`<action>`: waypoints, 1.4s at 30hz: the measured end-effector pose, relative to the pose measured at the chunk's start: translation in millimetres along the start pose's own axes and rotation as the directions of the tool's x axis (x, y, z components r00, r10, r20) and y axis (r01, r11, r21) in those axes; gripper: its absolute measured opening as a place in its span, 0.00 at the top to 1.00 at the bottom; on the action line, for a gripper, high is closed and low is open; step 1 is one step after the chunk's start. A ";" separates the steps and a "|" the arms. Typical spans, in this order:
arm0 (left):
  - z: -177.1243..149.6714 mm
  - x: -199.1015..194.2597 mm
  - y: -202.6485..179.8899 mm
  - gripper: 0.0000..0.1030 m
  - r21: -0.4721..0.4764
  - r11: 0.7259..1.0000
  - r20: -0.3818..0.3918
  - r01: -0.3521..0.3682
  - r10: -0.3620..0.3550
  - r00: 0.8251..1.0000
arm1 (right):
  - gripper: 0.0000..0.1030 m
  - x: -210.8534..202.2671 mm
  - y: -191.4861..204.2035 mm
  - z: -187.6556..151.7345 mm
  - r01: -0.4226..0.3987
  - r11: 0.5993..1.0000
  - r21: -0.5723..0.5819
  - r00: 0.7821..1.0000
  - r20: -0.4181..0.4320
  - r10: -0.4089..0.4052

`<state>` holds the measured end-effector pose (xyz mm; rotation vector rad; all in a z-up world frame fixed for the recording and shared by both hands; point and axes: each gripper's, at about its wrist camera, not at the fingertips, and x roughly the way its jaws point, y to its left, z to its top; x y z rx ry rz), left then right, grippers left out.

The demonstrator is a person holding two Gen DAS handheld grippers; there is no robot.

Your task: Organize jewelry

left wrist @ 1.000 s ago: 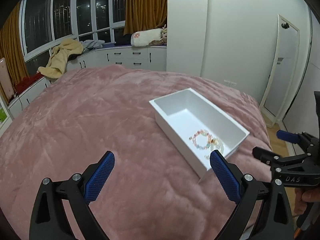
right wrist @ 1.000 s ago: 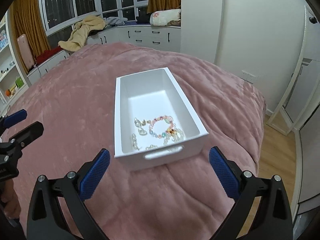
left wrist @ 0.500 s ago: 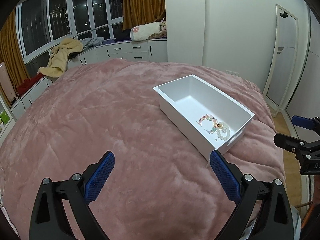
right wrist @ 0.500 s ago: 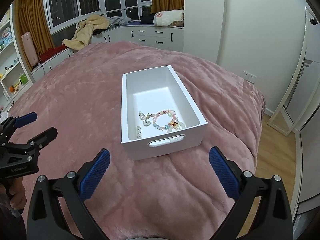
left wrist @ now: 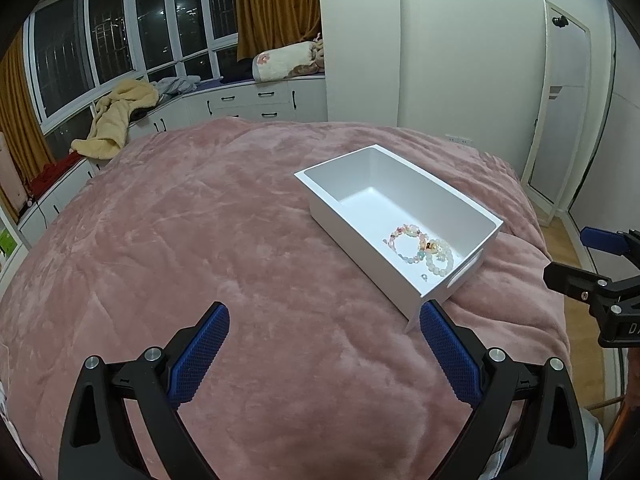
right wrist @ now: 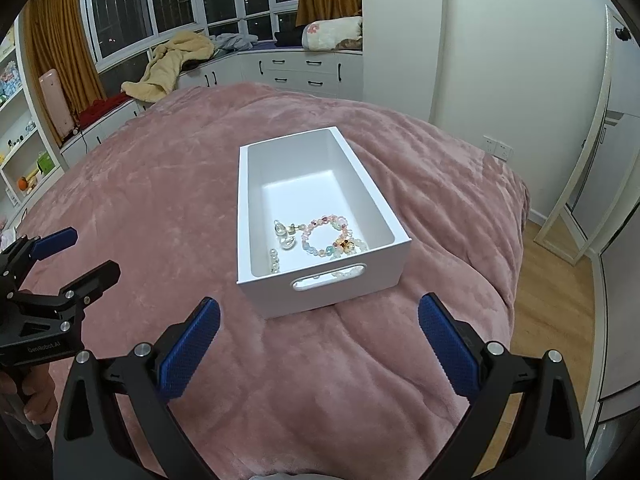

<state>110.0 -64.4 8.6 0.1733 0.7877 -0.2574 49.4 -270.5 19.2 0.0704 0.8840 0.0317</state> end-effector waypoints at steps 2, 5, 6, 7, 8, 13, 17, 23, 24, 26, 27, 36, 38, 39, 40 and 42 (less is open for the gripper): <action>-0.7 0.2 -1.7 0.06 0.004 1.000 -0.001 0.004 -0.004 1.000 | 0.05 -0.7 -0.3 -0.2 -0.001 1.000 0.006 1.000 0.000 0.001; -1.4 0.2 -4.2 0.06 0.005 1.000 -0.004 0.011 -0.011 1.000 | 0.05 -0.8 -0.9 -0.1 -0.003 1.000 0.007 1.000 0.000 0.003; -1.4 0.4 -4.1 0.06 0.003 1.000 -0.007 0.018 -0.018 1.000 | 0.05 -0.5 -1.3 0.3 -0.004 1.000 0.005 1.000 0.000 0.004; -1.6 0.9 -4.1 0.06 0.000 1.000 -0.009 0.026 -0.026 1.000 | 0.05 -0.2 -1.6 0.3 -0.006 1.000 0.005 1.000 0.001 0.006; -2.1 0.5 -4.6 0.06 0.000 1.000 -0.007 0.023 -0.023 1.000 | 0.05 0.2 -2.1 0.3 -0.009 1.000 0.007 1.000 0.001 0.009; -2.0 -0.3 -6.1 0.06 0.015 1.000 -0.008 0.027 -0.027 1.000 | 0.05 0.7 -3.5 -0.1 -0.008 1.000 0.011 1.000 -0.001 0.008; -1.9 -0.5 -7.4 0.06 0.015 0.999 -0.009 0.031 -0.031 0.999 | 0.05 -0.2 -3.7 -0.7 -0.010 1.000 0.015 1.000 0.001 0.010; -2.0 -1.2 -11.3 0.06 0.017 0.999 -0.011 0.038 -0.038 0.999 | 0.05 -1.5 -2.7 -1.9 -0.009 1.000 0.016 1.000 0.000 0.009; -2.6 -1.2 -12.9 0.06 0.019 0.999 -0.011 0.038 -0.038 0.999 | 0.05 -1.7 -2.8 -1.8 -0.009 1.000 0.016 1.000 0.002 0.009; -3.3 -2.0 -14.5 0.06 0.022 0.999 -0.009 0.040 -0.040 0.999 | 0.05 -1.6 -2.6 -2.6 -0.012 1.000 0.015 1.000 0.002 0.012; -3.5 -2.0 -15.3 0.06 0.024 0.999 -0.009 0.040 -0.040 0.999 | 0.05 -2.0 -2.5 -2.8 -0.009 1.000 0.016 1.000 0.002 0.009; -3.7 -3.1 -15.7 0.06 0.024 0.999 -0.009 0.044 -0.044 0.999 | 0.05 -4.2 -2.1 -5.0 -0.010 1.000 0.020 1.000 0.003 0.010; -4.0 -4.3 -15.7 0.06 0.026 0.999 -0.007 0.044 -0.043 0.999 | 0.05 -5.3 -1.9 -6.1 -0.009 1.000 0.023 1.000 0.003 0.009; -4.3 -4.7 -15.4 0.06 0.027 0.999 -0.007 0.044 -0.044 0.999 | 0.05 -5.2 -1.8 -6.1 -0.008 1.000 0.023 1.000 0.002 0.008; -4.5 -4.9 -15.7 0.06 0.028 0.999 -0.006 0.044 -0.044 0.999 | 0.05 -5.3 -1.8 -6.1 -0.007 1.000 0.022 1.000 0.003 0.007; -4.2 -5.0 -16.1 0.06 0.028 0.999 -0.006 0.043 -0.043 0.999 | 0.05 -5.0 -2.1 -5.9 -0.009 1.000 0.023 1.000 0.002 0.009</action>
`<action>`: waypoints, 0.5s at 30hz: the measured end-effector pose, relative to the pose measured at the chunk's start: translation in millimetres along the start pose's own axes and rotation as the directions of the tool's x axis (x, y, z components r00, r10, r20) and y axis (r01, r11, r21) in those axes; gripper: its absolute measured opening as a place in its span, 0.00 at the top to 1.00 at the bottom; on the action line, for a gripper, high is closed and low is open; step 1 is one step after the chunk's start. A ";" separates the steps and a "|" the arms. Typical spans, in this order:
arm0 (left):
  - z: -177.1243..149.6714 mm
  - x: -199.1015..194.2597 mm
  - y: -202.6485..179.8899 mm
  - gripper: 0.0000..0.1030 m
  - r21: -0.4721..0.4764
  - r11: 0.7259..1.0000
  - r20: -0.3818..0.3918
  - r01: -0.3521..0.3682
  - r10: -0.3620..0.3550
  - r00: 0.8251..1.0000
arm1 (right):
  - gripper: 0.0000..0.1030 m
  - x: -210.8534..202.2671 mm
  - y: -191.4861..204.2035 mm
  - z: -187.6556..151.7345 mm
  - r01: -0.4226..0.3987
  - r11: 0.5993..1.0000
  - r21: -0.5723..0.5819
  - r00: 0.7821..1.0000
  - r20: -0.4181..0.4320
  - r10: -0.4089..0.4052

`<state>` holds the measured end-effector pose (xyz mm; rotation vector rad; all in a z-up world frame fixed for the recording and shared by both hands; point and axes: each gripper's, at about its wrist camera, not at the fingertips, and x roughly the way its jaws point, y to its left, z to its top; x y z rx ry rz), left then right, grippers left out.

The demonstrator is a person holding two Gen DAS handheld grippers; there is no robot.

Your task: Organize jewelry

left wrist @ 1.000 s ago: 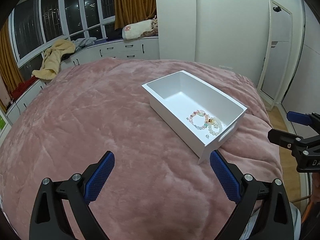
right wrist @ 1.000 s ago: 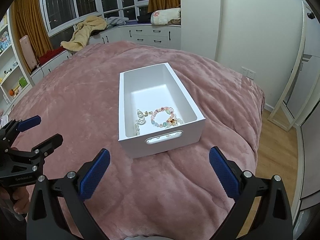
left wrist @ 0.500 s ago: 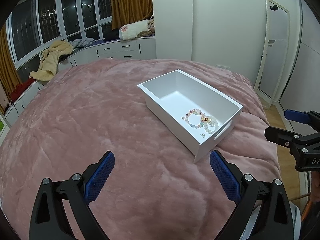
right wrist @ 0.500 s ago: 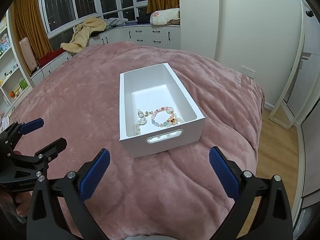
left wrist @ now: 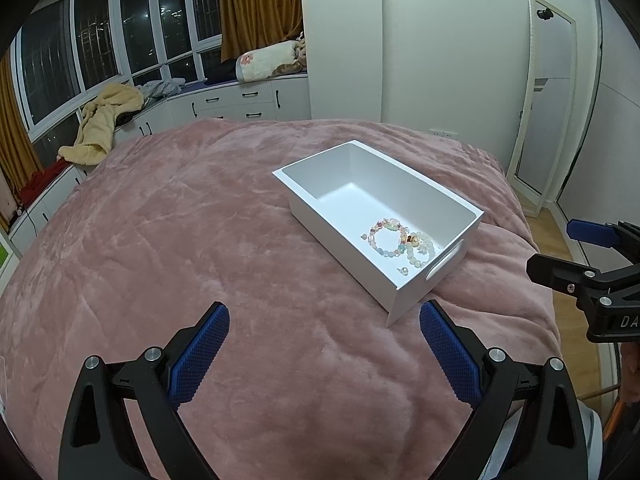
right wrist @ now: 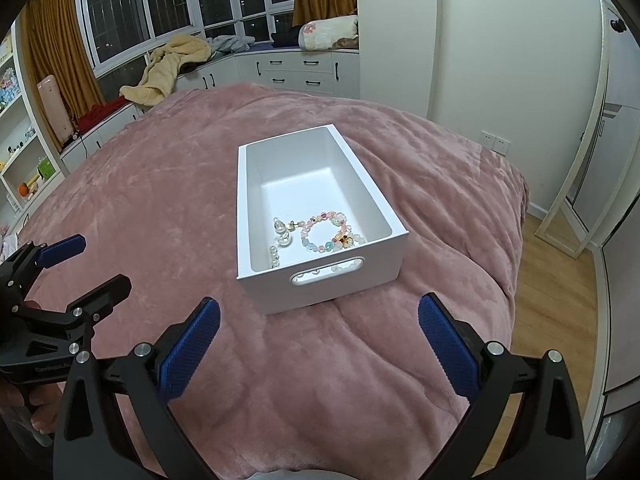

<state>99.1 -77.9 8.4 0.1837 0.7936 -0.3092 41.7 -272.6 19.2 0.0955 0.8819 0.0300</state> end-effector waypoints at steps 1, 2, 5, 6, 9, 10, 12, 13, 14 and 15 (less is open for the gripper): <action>-0.1 0.0 -0.1 0.06 0.000 1.000 -0.001 0.000 0.000 1.000 | 0.05 -0.1 0.1 0.0 0.000 1.000 -0.001 1.000 0.000 0.000; -0.2 -0.6 -0.3 0.06 0.001 1.000 0.000 0.000 0.000 1.000 | 0.05 -0.4 0.3 0.0 0.003 1.000 -0.003 1.000 0.001 -0.003; 0.0 0.1 0.1 0.06 0.001 1.000 0.000 0.001 -0.001 1.000 | 0.05 0.1 -0.2 -0.3 0.000 1.000 0.000 1.000 -0.001 0.000; 0.2 -0.3 -0.2 0.06 0.001 1.000 -0.001 0.001 -0.001 1.000 | 0.05 0.1 0.0 -0.2 0.000 1.000 -0.001 1.000 0.000 0.000; 0.2 -0.3 -0.2 0.06 0.002 1.000 0.000 -0.001 0.001 1.000 | 0.05 0.3 0.2 -1.1 -0.001 1.000 -0.003 1.000 -0.005 0.001; 0.2 -0.3 0.0 0.06 0.001 1.000 0.000 -0.002 0.002 1.000 | 0.05 0.7 0.2 -1.2 -0.001 1.000 -0.003 1.000 -0.006 0.001; 0.9 0.5 0.5 0.06 -0.002 1.000 -0.004 0.003 -0.003 1.000 | 0.05 0.7 0.4 -1.1 0.000 1.000 -0.004 1.000 -0.006 0.000; 1.1 -0.1 0.4 0.06 -0.003 1.000 -0.002 0.002 -0.002 1.000 | 0.05 0.9 0.2 -0.9 0.000 1.000 -0.003 1.000 -0.007 0.000; 1.1 -0.4 0.4 0.06 0.000 1.000 -0.002 0.003 -0.003 1.000 | 0.05 0.8 0.2 -1.1 -0.002 1.000 -0.003 1.000 -0.007 0.002; 1.5 -0.4 0.5 0.06 0.002 1.000 -0.001 0.004 -0.004 1.000 | 0.05 0.7 0.3 -1.2 -0.003 1.000 -0.002 1.000 -0.007 0.002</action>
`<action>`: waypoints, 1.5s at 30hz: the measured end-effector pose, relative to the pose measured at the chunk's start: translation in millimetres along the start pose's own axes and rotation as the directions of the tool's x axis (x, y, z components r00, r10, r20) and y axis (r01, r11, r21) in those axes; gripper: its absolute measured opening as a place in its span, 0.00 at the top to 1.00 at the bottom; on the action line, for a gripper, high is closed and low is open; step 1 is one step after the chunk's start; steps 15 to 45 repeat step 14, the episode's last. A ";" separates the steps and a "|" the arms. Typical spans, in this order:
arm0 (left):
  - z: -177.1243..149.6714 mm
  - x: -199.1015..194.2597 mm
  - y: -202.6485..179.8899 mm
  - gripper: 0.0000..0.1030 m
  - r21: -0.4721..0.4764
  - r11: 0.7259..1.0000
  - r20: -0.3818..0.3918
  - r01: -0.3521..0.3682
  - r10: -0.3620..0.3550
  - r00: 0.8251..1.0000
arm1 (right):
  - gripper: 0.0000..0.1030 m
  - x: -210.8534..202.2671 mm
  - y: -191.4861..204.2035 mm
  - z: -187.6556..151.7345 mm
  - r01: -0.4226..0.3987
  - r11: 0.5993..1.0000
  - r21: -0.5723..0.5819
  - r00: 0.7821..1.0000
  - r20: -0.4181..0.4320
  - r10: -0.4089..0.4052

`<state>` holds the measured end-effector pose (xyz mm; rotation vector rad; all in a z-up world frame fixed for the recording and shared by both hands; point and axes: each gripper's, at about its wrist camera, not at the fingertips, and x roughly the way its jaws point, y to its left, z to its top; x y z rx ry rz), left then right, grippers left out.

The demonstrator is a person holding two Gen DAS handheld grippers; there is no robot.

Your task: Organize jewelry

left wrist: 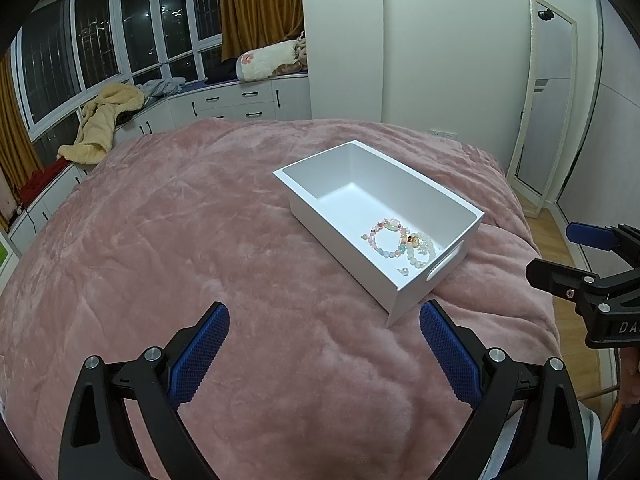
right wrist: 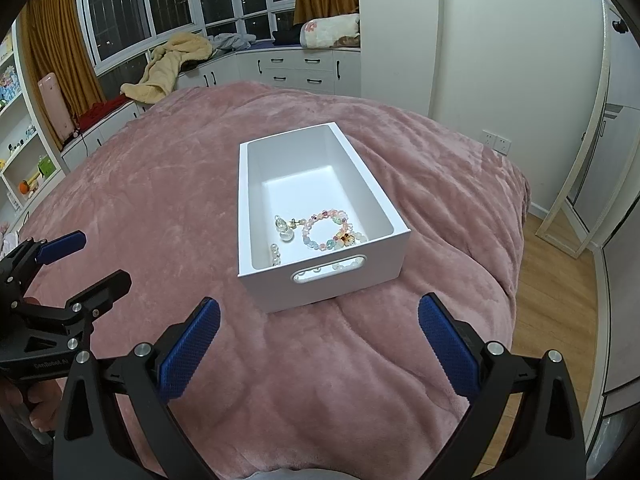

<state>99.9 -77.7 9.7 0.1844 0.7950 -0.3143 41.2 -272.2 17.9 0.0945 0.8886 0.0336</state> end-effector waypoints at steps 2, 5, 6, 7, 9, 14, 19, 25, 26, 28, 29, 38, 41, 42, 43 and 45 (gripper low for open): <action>0.1 0.3 -0.1 0.06 0.003 1.000 0.000 -0.005 0.005 1.000 | 0.05 -0.1 0.2 -0.1 0.002 1.000 -0.001 1.000 0.000 -0.002; 0.1 1.2 -0.3 0.06 0.003 1.000 0.000 -0.009 0.009 1.000 | 0.05 0.4 0.0 -0.2 0.001 1.000 0.002 1.000 -0.002 -0.001; 0.0 1.8 -0.5 0.06 0.003 1.000 -0.001 -0.008 0.008 1.000 | 0.05 0.2 0.2 -0.5 0.000 1.000 0.002 1.000 -0.002 0.000; -0.3 2.6 0.2 0.06 0.002 1.000 -0.004 -0.009 0.009 1.000 | 0.05 0.3 0.0 -0.2 0.003 1.000 0.000 1.000 -0.001 -0.003; -0.8 2.6 -0.6 0.06 0.000 1.000 -0.004 -0.008 0.008 1.000 | 0.05 0.6 -0.2 0.0 0.002 1.000 0.000 1.000 -0.002 -0.002; -0.9 2.9 -1.0 0.06 0.002 1.000 -0.002 -0.010 0.010 1.000 | 0.05 1.1 -0.8 0.0 0.002 1.000 -0.001 1.000 0.001 -0.002; -0.9 2.9 -1.0 0.06 0.002 1.000 -0.002 -0.010 0.010 1.000 | 0.05 1.1 -0.8 0.0 0.002 1.000 -0.001 1.000 0.001 -0.002; -0.9 2.9 -1.0 0.06 0.002 1.000 -0.002 -0.010 0.010 1.000 | 0.05 1.1 -0.8 0.0 0.002 1.000 -0.001 1.000 0.001 -0.002; -0.9 2.9 -1.0 0.06 0.002 1.000 -0.002 -0.010 0.010 1.000 | 0.05 1.1 -0.8 0.0 0.002 1.000 -0.001 1.000 0.001 -0.002; -0.9 2.9 -1.0 0.06 0.002 1.000 -0.002 -0.010 0.010 1.000 | 0.05 1.1 -0.8 0.0 0.002 1.000 -0.001 1.000 0.001 -0.002; -0.9 2.9 -1.0 0.06 0.002 1.000 -0.002 -0.010 0.010 1.000 | 0.05 1.1 -0.8 0.0 0.002 1.000 -0.001 1.000 0.001 -0.002; -0.9 2.9 -1.0 0.06 0.002 1.000 -0.002 -0.010 0.010 1.000 | 0.05 1.1 -0.8 0.0 0.002 1.000 -0.001 1.000 0.001 -0.002; -0.9 2.9 -1.0 0.06 0.002 1.000 -0.002 -0.010 0.010 1.000 | 0.05 1.1 -0.8 0.0 0.002 1.000 -0.001 1.000 0.001 -0.002; -0.9 2.9 -1.0 0.06 0.002 1.000 -0.002 -0.010 0.010 1.000 | 0.05 1.1 -0.8 0.0 0.002 1.000 -0.001 1.000 0.001 -0.002; -0.9 2.9 -1.0 0.06 0.002 1.000 -0.002 -0.010 0.010 1.000 | 0.05 1.1 -0.8 0.0 0.002 1.000 -0.001 1.000 0.001 -0.002; -0.9 2.9 -1.0 0.06 0.002 1.000 -0.002 -0.010 0.010 1.000 | 0.05 1.1 -0.8 0.0 0.002 1.000 -0.001 1.000 0.001 -0.002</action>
